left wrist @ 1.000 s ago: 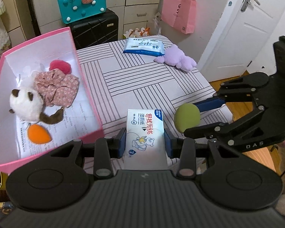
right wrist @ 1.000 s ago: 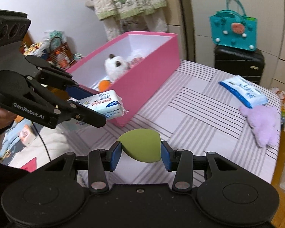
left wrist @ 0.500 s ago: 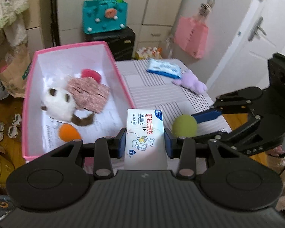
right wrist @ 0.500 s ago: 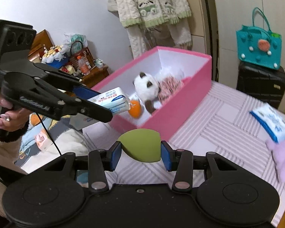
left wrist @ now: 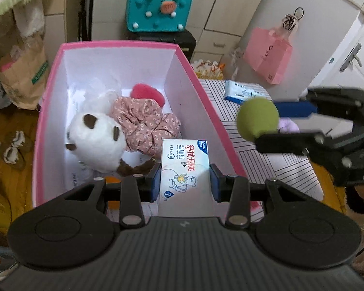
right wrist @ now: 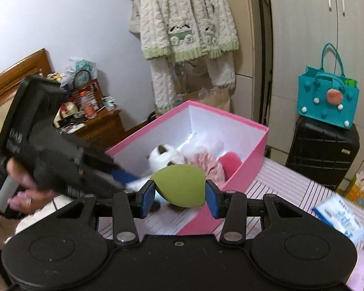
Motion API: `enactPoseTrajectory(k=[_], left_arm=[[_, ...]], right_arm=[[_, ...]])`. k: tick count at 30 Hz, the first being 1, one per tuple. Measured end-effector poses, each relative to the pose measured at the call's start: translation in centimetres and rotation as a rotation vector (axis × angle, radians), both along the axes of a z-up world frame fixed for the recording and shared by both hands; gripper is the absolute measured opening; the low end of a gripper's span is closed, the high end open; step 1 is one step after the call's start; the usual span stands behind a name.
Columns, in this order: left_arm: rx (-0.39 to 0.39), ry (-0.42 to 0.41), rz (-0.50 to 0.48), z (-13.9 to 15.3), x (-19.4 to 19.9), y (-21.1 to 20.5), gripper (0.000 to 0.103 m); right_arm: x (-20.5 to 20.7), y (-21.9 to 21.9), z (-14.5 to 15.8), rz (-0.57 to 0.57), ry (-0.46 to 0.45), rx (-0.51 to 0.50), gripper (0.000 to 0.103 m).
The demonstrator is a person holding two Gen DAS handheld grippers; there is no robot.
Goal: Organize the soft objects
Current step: 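Open both grippers to drop the sponge and wipes pack into the box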
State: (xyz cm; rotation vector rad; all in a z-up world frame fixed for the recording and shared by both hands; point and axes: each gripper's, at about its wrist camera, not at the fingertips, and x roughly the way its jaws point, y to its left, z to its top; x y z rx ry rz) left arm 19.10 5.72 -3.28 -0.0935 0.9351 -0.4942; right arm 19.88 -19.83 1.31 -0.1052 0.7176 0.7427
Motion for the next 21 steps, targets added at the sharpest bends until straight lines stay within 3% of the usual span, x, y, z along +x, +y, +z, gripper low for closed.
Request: enactPoseTrajectory(k=[11, 13, 14, 17, 21], left_arm=[[-0.06, 0.15, -0.004, -4.0, 5.3, -1.3, 0.04], [-0.077, 0.179, 0.02, -4.5, 6.0, -1.3, 0.043], [-0.081, 0.189, 0.026, -4.6, 6.4, -1.3, 0.05], [-0.041, 0.167, 0.011, -4.5, 6.5, -1.7, 0.055], [-0.054, 0.135, -0.017, -3.7, 5.9, -1.2, 0.057]], right_arm=[[6.2, 2.9, -1.9, -0.009, 0.054, -0.023, 0.049], [7.2, 3.5, -2.2, -0.002, 0.062, -0.035, 0.049], [7.8, 3.8, -2.4, 0.003, 0.07, -0.038, 0.049], [9.1, 4.5, -3.0, 0.016, 0.091, -0.05, 0.049], [10.7, 5.5, -4.2, 0.026, 0.118, -0.067, 0.049]])
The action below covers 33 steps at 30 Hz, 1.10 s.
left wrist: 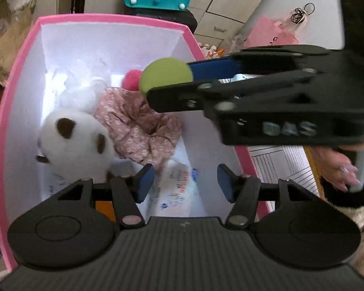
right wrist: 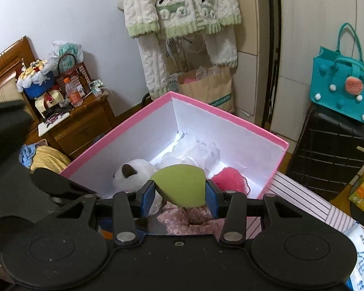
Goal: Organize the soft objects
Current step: 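Open both grippers to drop the sponge and wipes pack into the box, then move the right gripper toward the lilac plush on the table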
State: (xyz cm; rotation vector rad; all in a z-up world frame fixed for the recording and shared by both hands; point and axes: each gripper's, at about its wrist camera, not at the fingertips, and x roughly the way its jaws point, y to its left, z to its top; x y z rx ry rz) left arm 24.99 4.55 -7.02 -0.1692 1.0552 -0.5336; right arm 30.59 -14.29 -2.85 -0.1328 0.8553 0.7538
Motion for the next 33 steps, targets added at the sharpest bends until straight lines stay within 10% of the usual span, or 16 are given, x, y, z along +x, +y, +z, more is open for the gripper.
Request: enactPoseTrajectory(k=[13, 33], left_arm=[[0.102, -0.066, 0.026, 0.8, -1.2, 1.8, 0.07], [0.293, -0.24, 0.062, 5.6, -7.3, 1.8, 0.097]], right_arm=[[2.6, 0.4, -1.1, -0.092, -0.006, 0.013, 0.063], [-9.0, -3.3, 4.3, -0.102, -0.083, 0.037, 0.065]])
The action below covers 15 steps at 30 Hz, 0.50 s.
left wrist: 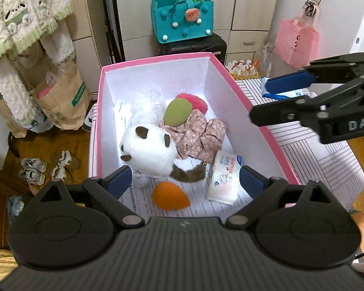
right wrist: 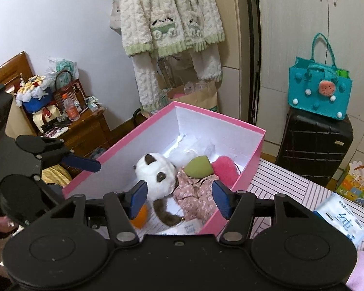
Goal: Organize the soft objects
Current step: 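Move the right gripper toward the lilac plush on the table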
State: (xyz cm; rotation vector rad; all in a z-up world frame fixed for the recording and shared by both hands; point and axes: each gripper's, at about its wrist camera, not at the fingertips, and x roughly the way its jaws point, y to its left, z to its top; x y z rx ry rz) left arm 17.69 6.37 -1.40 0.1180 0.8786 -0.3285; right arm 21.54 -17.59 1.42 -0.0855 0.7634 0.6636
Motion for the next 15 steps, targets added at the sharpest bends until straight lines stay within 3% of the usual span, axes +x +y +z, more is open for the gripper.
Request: enactPoseTrajectory(k=[7, 15], left_arm=[[0.013, -0.022, -0.006, 1.8, -2.7, -0.2, 0.097], [0.06, -0.086, -0.026, 3.4, -6.0, -1.0, 0.098]], right_arm=[[-3.4, -1.1, 1.4, -0.002, -0.033, 0.006, 0.067], [-7.1, -2.2, 2.7, 0.023, -0.06, 0.009, 0.081]])
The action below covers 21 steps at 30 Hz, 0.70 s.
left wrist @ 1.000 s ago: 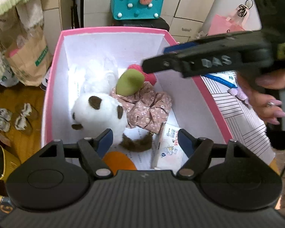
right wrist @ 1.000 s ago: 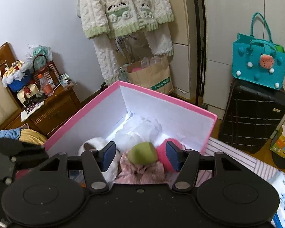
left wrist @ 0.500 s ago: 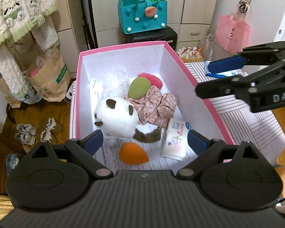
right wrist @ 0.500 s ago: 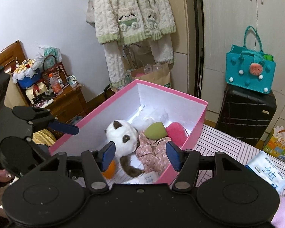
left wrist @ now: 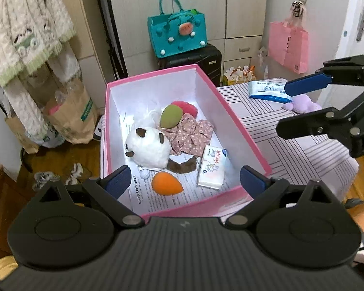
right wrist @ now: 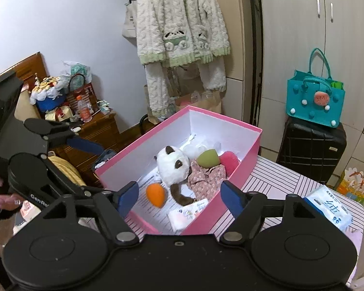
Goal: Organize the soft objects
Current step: 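Move the right gripper toward the lilac plush on the table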
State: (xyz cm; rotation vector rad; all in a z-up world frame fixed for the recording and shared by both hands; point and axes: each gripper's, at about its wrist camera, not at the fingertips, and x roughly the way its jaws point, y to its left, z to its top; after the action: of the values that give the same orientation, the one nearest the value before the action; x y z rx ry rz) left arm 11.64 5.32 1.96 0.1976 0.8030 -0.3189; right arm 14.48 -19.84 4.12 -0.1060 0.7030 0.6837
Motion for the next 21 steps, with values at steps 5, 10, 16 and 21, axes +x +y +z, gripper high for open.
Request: enactPoseTrajectory(k=[5, 10, 16, 21], left_arm=[[0.013, -0.005, -0.028, 0.9, -2.0, -0.8, 0.099], [0.03, -0.013, -0.054, 1.4, -3.7, -1.7, 0.101], [0.031, -0.003, -0.088, 1.3, -5.0, -3.3, 0.101], [0.046, 0.0, -0.108, 0.9, -5.9, -4.7, 0.101]], right_arm=[[-1.9, -1.1, 0.3, 0.009, -0.005, 0.005, 0.089], [-3.9, -2.1, 0.0, 0.002, -0.027, -0.007, 0.092], [-5.7, -3.5, -0.6, -0.007, -0.038, -0.027, 0.093], [-7.0, -5.1, -1.3, -0.02, -0.044, -0.033, 0.093]])
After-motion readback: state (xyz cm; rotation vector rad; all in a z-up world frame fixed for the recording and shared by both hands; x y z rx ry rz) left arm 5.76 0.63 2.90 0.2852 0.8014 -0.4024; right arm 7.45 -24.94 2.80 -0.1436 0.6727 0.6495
